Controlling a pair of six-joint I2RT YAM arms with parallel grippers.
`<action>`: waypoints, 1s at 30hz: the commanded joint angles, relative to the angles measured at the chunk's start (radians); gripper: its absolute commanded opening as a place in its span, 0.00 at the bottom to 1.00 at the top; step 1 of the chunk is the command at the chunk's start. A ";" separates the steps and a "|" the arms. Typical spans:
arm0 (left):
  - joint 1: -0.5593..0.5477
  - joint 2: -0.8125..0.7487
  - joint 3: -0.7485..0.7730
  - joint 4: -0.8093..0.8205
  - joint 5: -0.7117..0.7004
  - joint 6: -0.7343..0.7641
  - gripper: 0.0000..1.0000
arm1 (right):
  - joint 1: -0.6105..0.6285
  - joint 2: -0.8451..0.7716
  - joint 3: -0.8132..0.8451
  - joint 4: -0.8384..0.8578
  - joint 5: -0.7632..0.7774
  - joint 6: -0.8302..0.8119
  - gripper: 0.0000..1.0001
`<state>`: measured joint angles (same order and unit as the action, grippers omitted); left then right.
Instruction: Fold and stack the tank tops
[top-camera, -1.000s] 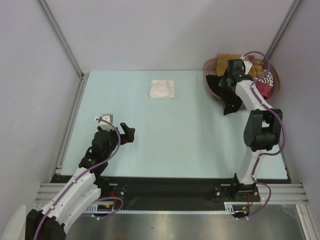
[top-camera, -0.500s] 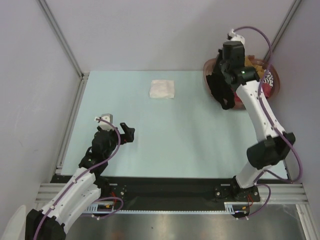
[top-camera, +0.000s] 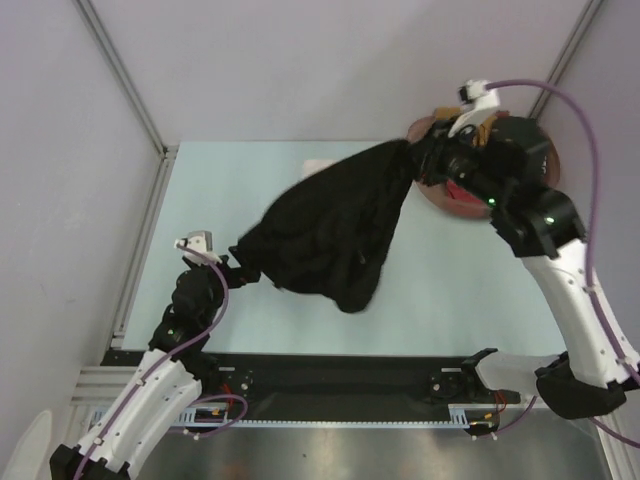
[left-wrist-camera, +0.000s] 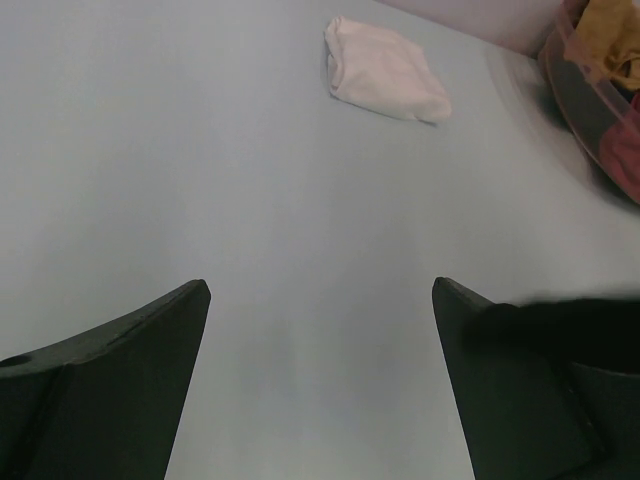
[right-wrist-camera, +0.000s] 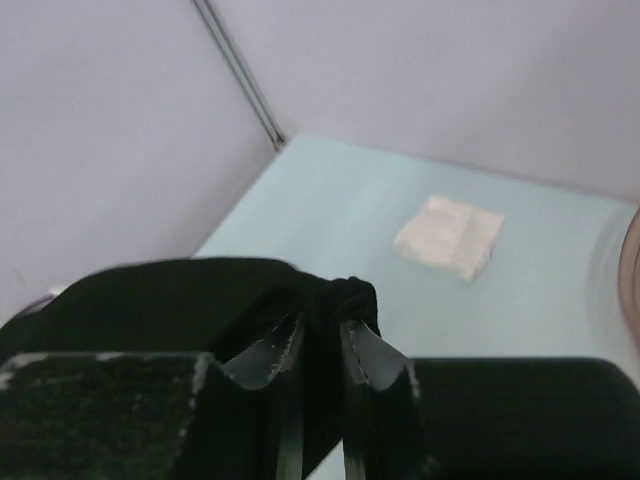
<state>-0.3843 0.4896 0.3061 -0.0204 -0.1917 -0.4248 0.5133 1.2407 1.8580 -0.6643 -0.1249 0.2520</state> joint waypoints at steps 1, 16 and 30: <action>-0.004 -0.037 -0.016 -0.015 -0.049 0.008 1.00 | -0.038 0.043 -0.234 -0.037 -0.024 0.015 0.22; -0.002 0.351 0.194 0.002 0.000 -0.078 1.00 | -0.286 -0.145 -0.959 0.291 0.021 0.173 0.57; 0.065 1.332 1.069 -0.190 0.244 -0.132 0.92 | -0.248 -0.213 -1.238 0.554 0.008 0.184 0.60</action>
<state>-0.3397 1.6993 1.2301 -0.1398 -0.0242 -0.5354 0.2417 1.0451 0.6193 -0.2237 -0.1036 0.4301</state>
